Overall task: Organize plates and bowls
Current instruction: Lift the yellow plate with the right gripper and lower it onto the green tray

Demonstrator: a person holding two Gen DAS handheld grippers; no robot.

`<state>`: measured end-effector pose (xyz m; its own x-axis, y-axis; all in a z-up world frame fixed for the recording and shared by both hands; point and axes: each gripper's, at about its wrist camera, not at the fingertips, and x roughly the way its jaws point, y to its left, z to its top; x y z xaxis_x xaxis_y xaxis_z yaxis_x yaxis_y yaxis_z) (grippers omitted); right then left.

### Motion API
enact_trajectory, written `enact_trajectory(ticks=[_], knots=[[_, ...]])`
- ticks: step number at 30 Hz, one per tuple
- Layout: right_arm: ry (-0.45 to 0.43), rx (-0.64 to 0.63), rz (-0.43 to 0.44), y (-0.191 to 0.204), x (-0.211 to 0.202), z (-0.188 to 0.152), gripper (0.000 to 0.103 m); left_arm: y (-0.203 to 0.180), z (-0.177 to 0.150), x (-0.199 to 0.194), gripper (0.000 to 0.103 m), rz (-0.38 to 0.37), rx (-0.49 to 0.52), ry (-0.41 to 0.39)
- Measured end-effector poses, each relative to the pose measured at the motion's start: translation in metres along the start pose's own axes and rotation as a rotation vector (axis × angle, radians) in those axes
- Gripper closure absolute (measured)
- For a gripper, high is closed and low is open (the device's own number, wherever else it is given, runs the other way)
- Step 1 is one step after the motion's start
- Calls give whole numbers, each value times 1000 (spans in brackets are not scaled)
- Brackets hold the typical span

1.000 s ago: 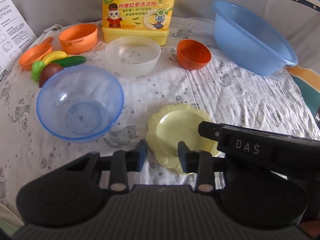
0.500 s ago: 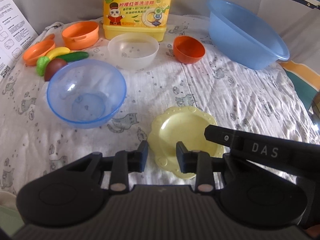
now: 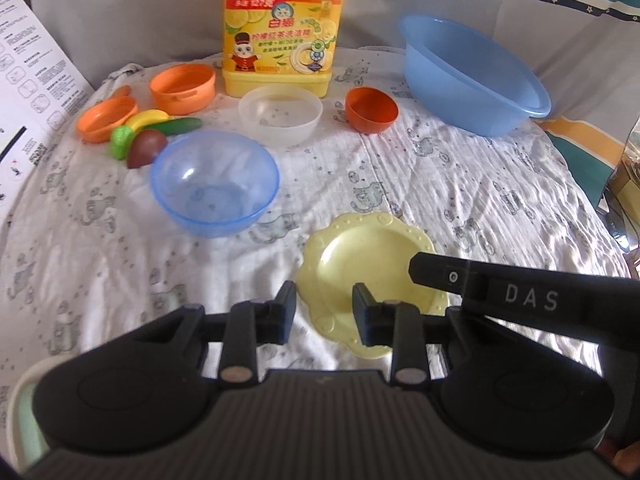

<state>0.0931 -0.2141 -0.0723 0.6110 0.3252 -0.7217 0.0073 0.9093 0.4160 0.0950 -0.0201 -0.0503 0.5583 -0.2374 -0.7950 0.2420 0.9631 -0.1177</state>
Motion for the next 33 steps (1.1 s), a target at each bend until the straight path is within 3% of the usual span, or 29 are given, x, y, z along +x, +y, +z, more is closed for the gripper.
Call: enact_trajectory(ticks=[15, 25, 33], knots=[[45, -78, 53, 82, -24, -27, 77, 61, -34, -72, 73, 41, -54, -49], [141, -166, 105, 148, -14, -58, 77, 122, -68, -106, 73, 73, -106, -48], [222, -205, 107, 179, 5, -83, 77, 153, -96, -113, 73, 76, -126, -17]])
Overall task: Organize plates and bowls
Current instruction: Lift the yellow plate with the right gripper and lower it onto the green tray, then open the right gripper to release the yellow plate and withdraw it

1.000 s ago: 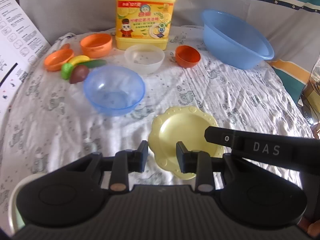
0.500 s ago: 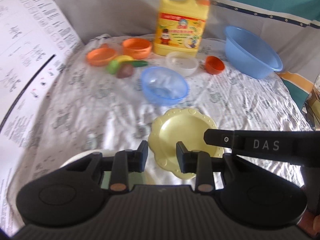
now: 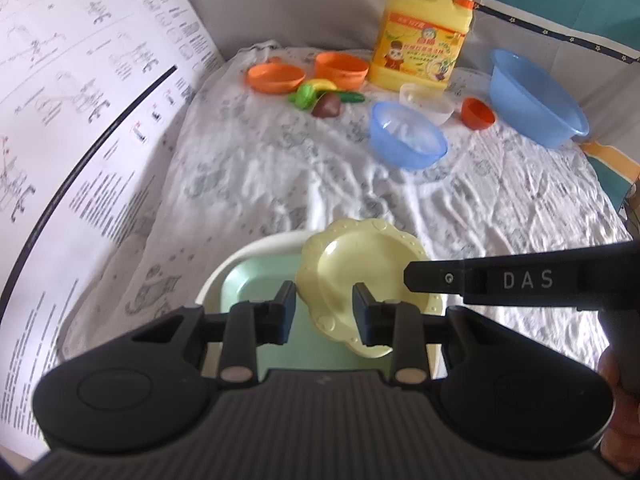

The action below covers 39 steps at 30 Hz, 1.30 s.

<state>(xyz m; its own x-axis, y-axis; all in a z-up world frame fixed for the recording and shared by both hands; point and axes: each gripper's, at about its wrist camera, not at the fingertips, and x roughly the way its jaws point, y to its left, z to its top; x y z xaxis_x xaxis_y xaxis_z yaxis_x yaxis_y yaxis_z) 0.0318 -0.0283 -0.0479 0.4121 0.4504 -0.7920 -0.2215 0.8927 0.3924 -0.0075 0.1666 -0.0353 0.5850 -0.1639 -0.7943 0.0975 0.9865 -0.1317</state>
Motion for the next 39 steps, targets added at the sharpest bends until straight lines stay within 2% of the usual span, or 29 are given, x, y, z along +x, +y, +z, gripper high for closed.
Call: enact_trajectory(ticks=[7, 20, 23, 24, 25, 27, 29, 32, 35, 39], knots=[[53, -24, -4, 14, 16, -9, 77, 18, -15, 6, 73, 1, -14, 33], [101, -20, -4, 9, 32, -9, 75, 27, -21, 22, 73, -7, -28, 74], [100, -18, 9, 8, 33, -8, 74, 28, -21, 22, 65, -11, -33, 77], [95, -19, 12, 8, 33, -8, 74, 28, -21, 22, 55, -13, -34, 74], [88, -20, 14, 8, 31, -7, 69, 28, -20, 21, 48, -11, -38, 70], [66, -24, 13, 8, 27, -6, 54, 29, -20, 17, 22, 1, -40, 48], [31, -32, 8, 7, 19, -4, 33, 28, -18, 12, 14, 11, -40, 22], [-28, -51, -3, 6, 7, -2, 12, 32, -15, 6, 0, 3, -64, -3], [-64, -59, -19, 4, -2, 1, 4, 35, -12, 6, 0, 0, -94, -7], [-81, -49, -28, -1, -8, 2, 0, 35, -11, 8, 0, 9, -114, -2]])
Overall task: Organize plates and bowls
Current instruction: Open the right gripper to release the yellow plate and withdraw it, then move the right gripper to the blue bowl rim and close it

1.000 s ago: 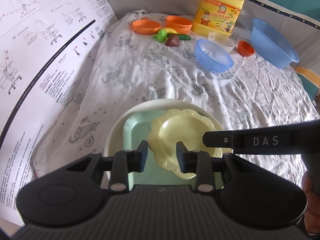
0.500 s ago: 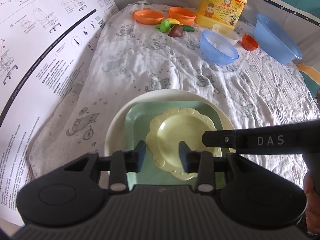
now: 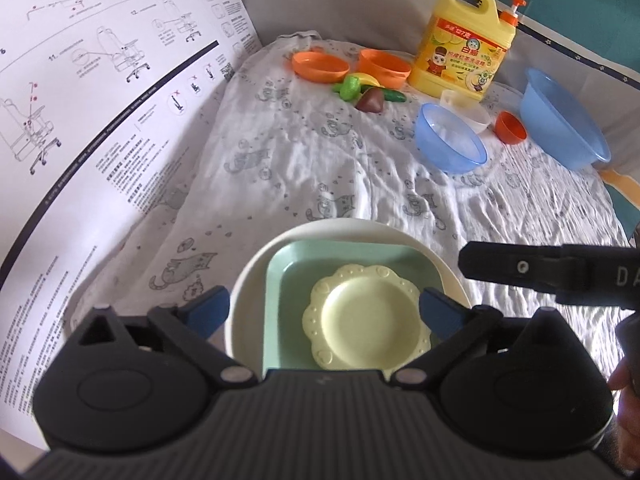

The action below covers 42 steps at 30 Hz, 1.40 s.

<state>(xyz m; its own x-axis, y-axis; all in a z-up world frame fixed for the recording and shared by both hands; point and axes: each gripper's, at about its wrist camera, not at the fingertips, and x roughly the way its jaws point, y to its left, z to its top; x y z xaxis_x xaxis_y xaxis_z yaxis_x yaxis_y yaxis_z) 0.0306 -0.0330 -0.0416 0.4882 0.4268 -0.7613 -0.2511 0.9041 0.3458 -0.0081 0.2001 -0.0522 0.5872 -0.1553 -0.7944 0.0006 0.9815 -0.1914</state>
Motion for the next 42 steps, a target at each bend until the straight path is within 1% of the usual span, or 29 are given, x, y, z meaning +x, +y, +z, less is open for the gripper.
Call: enact_trajectory(ticks=[11, 21, 33, 37, 42], knots=[[-10, 52, -12, -15, -7, -3, 0, -17, 3, 2, 0, 11, 31, 12], [-28, 145, -54, -50, -14, 2, 0, -37, 20, 15, 0, 6, 47, 17], [-53, 268, -114, -106, -19, 21, 0, -70, 50, 43, 0, 6, 83, 30], [-63, 284, -128, -123, -19, 32, 0, -81, 68, 57, 0, 12, 100, 26], [-73, 292, -132, -141, -13, 56, 0, -94, 96, 75, 0, 22, 126, 18]])
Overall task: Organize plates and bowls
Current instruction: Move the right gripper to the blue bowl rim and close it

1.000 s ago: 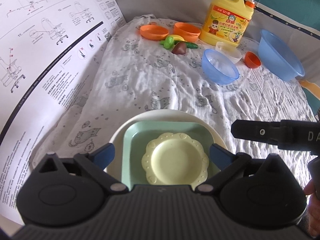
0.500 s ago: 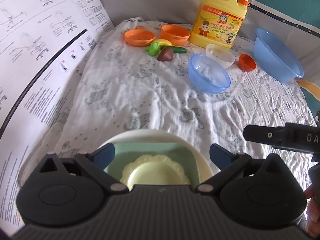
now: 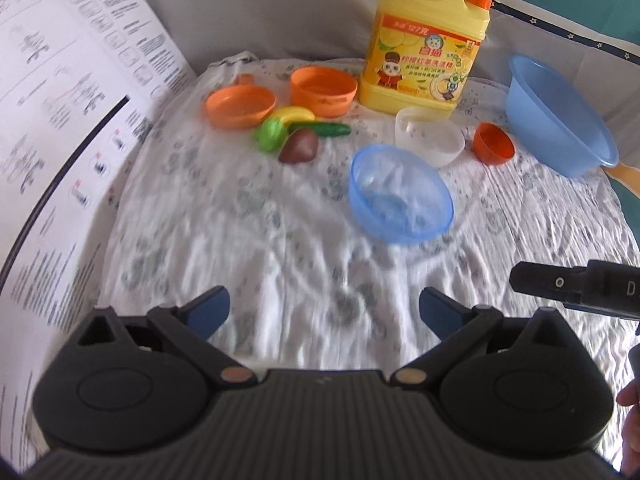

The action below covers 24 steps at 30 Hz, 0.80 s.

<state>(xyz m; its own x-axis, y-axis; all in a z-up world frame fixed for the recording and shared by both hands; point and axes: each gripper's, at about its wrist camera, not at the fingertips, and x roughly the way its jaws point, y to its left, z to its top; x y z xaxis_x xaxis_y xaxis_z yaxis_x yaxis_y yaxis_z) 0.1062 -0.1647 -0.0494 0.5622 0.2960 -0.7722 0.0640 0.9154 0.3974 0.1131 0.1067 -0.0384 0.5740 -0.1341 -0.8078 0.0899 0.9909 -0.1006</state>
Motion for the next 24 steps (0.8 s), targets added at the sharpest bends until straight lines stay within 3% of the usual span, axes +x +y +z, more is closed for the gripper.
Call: enact_trajectory(ticks=[11, 16, 22, 24], knots=[[5, 12, 22, 6, 44, 55, 2, -7, 52, 43, 0, 33, 9, -8], [24, 13, 41, 11, 66, 69, 21, -14, 59, 60, 6, 35, 22, -4], [52, 20, 67, 15, 84, 72, 47, -19, 61, 73, 25, 22, 35, 3], [59, 22, 69, 16, 88, 72, 56, -20, 61, 76, 36, 14, 36, 7]])
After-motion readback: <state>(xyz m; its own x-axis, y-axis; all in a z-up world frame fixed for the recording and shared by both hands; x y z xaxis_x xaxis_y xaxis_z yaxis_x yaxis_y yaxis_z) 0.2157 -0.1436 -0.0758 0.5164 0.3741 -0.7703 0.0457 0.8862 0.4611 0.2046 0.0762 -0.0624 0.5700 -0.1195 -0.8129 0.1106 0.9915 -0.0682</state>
